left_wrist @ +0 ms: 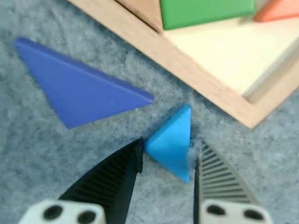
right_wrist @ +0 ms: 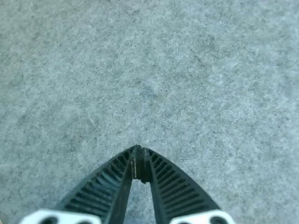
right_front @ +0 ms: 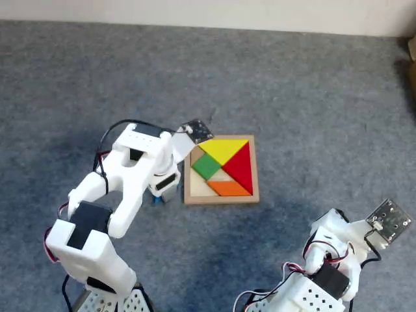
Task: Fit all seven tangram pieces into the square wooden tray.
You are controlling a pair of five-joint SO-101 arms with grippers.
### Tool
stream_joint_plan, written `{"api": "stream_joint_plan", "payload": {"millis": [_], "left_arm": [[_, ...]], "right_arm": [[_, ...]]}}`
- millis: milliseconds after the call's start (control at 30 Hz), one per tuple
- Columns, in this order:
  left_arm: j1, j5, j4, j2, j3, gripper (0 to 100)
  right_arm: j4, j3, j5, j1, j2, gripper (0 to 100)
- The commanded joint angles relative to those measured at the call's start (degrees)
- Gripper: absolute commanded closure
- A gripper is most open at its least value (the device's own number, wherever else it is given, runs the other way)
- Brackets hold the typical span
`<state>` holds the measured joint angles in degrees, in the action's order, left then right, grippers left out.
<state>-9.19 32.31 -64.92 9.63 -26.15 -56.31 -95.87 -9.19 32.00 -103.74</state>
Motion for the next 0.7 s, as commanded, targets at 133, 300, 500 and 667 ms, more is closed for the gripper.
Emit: {"api": "stream_joint_plan", "payload": {"millis": [133, 300, 500, 667], "left_arm": [[-2.07, -4.66, 1.14, -2.07, -0.04, 82], [-2.15, -5.71, 0.79, -2.07, -0.13, 84], [-2.51, -5.80, 0.79, -2.42, -0.13, 89], [-3.47, -5.89, 0.35, -2.77, 0.31, 89]], "right_arm": [[1.71, -7.16, 0.79, 0.66, -0.13, 99.4], [1.71, -7.16, 0.79, 0.66, -0.13, 99.4], [1.71, -7.16, 0.79, 0.66, -0.13, 99.4], [1.71, -7.16, 0.79, 0.66, -0.13, 99.4]]}}
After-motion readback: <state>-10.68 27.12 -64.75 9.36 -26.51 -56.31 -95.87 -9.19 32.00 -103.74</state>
